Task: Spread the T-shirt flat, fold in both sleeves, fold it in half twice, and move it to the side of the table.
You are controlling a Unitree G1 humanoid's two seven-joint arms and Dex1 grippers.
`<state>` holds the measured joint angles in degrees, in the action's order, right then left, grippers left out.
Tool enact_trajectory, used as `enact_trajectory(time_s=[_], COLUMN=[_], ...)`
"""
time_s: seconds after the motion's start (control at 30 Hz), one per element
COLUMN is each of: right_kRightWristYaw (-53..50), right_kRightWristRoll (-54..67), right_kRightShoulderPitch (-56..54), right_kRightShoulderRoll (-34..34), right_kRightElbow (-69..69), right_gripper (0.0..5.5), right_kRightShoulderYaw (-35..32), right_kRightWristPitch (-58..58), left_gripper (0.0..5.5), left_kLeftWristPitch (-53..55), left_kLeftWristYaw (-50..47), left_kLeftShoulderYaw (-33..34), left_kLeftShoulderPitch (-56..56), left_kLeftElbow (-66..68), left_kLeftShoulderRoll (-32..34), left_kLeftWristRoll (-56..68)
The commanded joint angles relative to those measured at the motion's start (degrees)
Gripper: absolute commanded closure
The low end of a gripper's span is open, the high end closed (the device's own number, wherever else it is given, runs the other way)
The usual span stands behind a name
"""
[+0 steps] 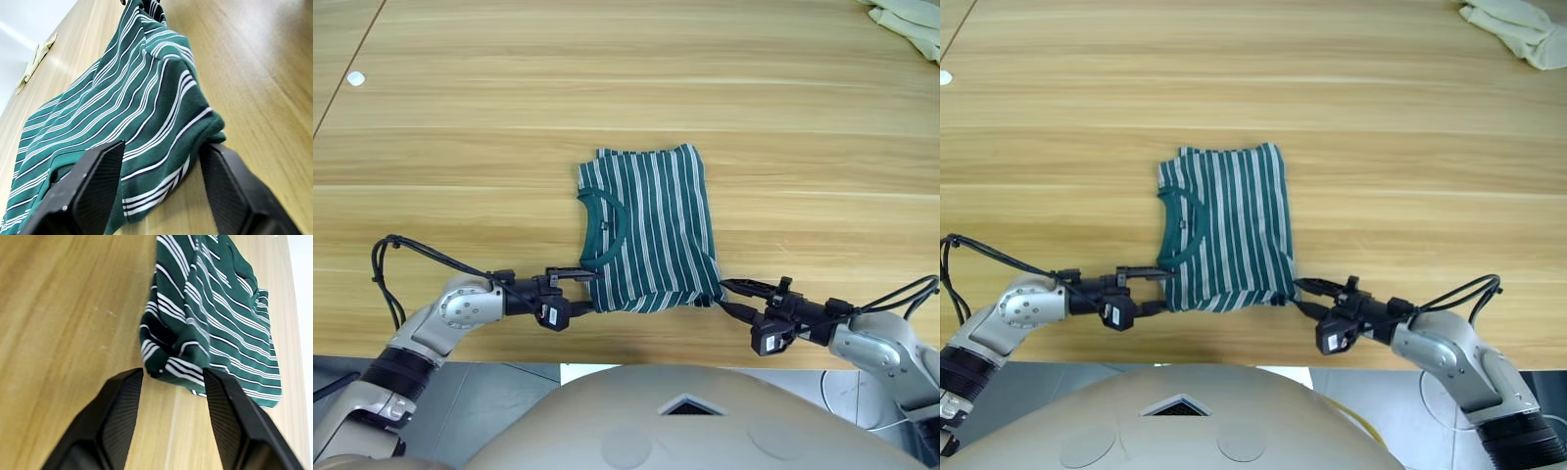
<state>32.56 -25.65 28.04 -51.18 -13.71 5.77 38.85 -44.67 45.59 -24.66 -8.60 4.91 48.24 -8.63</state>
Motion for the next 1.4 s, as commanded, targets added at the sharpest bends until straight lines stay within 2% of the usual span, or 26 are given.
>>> enact_trajectory(time_s=[0.03, 0.13, 0.33, 0.53, 0.6, 0.7, 0.8, 1.07, 1.2, 1.3, 1.4], right_kRightWristYaw=[0.96, 0.83, -0.08, -0.03, -0.33, -1.22, -2.23, -6.68, -8.48, -8.91, -10.1], right_kRightWristRoll=[0.47, 0.05, -0.51, -0.58, -0.32, -0.41, -0.76, 5.51, 12.11, 12.72, 11.25], right_kRightShoulderPitch=[-3.65, -6.09, -8.52, -9.56, -9.57, -9.56, -9.35, -3.27, 2.78, -0.87, -7.38], right_kRightShoulderRoll=[-0.44, -0.1, 0.12, 0.62, 1.03, 2.01, 2.66, 4.56, 4.41, 6.53, 10.38], right_kRightElbow=[2.16, 4.33, 7.42, 8.28, 8.63, 9.4, 9.73, 8.21, 3.77, 4.42, 7.08], right_gripper=[3.22, 3.22, 3.22, 4.33, 4.57, 5.22, 5.38, 5.38, 5.38, 5.38, 5.38], right_kRightShoulderYaw=[1.86, 3.43, 4.95, 7.4, 8.01, 8.8, 9.07, 6.33, 0.98, 0.09, 1.1], right_kRightWristPitch=[0.96, 1.79, 3.0, 4.37, 4.82, 5.04, 5.01, 4.96, 3.76, 2.59, 1.34], left_gripper=[2.7, 2.7, 3.55, 4.6, 4.79, 5.2, 5.47, 5.5, 5.5, 5.5, 5.5], left_kLeftWristPitch=[1.58, 0.29, -1.98, -2.44, -2.49, -2.75, -3.24, -3.81, -2.26, -0.48, 0.54], left_kLeftWristYaw=[2.36, 3.01, 3.49, 3.61, 3.53, 3.48, 3.41, 1.02, -2.05, -4.48, -6.88], left_kLeftShoulderYaw=[-2.33, -4.04, -6.26, -7.59, -7.92, -8.33, -8.3, -6.38, -1.76, 1.77, 2.48], left_kLeftShoulderPitch=[0.37, 1.7, 2.17, 2.67, 3.46, 4.98, 5.42, -1.67, -6.16, -2.68, 1.98], left_kLeftElbow=[4.7, 6.58, 8.45, 10.71, 12.19, 14.77, 16.79, 15.39, 8.24, 8.8, 13.25], left_kLeftShoulderRoll=[0.08, -0.79, -0.71, -1.23, -1.62, -2.53, -2.89, -3.27, -2.04, -5.34, -9.43], left_kLeftWristRoll=[-3.66, -3.8, -3.79, -3.36, -3.49, -4.05, -3.79, 3.68, 9.43, 11.23, 6.62])
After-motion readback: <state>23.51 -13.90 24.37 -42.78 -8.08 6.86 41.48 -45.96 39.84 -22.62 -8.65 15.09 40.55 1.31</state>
